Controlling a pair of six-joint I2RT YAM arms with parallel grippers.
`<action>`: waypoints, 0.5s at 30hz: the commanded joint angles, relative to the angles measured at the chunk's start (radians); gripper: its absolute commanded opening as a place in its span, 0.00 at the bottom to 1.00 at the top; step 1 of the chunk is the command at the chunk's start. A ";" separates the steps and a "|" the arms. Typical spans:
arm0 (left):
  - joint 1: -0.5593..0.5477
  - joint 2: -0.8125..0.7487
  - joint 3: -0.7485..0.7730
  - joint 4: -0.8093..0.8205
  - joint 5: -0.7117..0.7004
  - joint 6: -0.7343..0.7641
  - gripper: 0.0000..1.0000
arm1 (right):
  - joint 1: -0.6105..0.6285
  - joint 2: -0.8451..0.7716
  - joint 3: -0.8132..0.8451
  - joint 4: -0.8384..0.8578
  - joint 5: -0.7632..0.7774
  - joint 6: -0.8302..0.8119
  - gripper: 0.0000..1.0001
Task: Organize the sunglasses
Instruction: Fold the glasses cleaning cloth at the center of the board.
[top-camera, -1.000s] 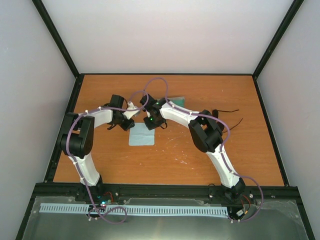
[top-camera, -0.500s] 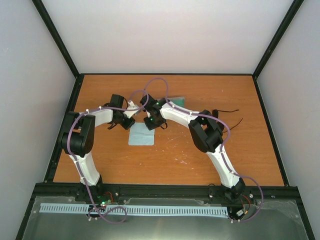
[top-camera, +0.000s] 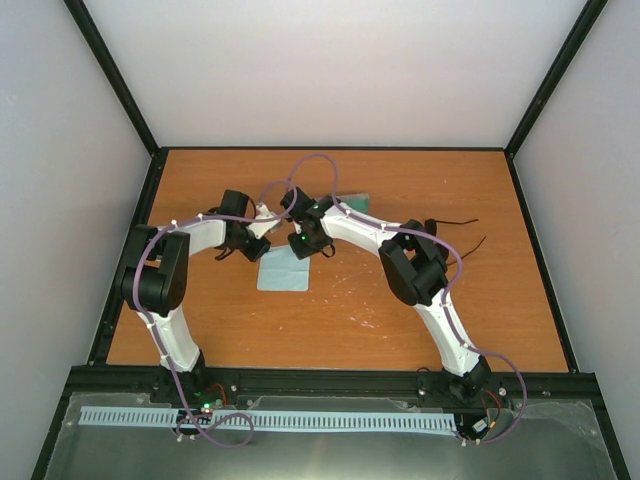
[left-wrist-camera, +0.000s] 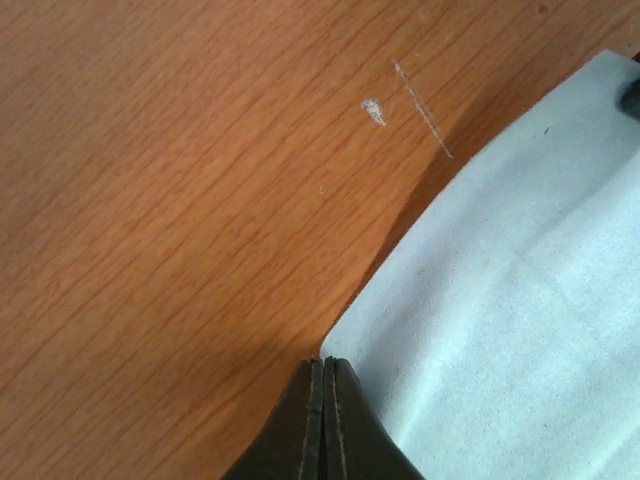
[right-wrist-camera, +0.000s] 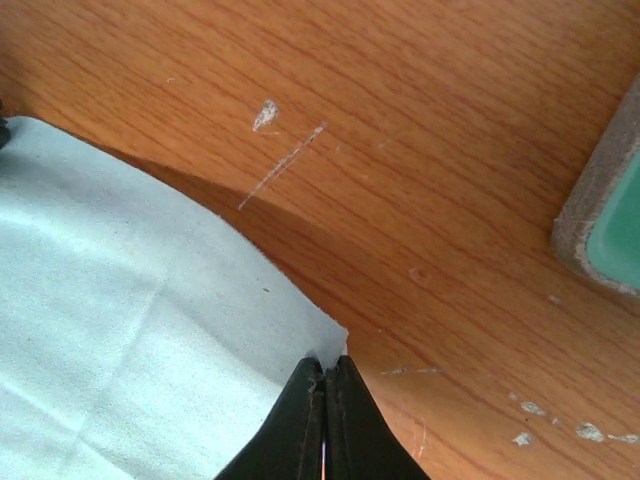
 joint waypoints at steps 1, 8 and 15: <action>0.000 -0.027 0.058 -0.071 -0.020 -0.020 0.01 | 0.000 -0.057 -0.015 0.017 0.028 0.011 0.03; 0.000 -0.061 0.086 -0.081 -0.003 -0.031 0.00 | 0.000 -0.071 -0.025 0.031 0.025 0.012 0.03; 0.000 -0.102 0.069 -0.087 0.026 -0.050 0.00 | 0.000 -0.087 -0.042 0.051 0.005 0.012 0.03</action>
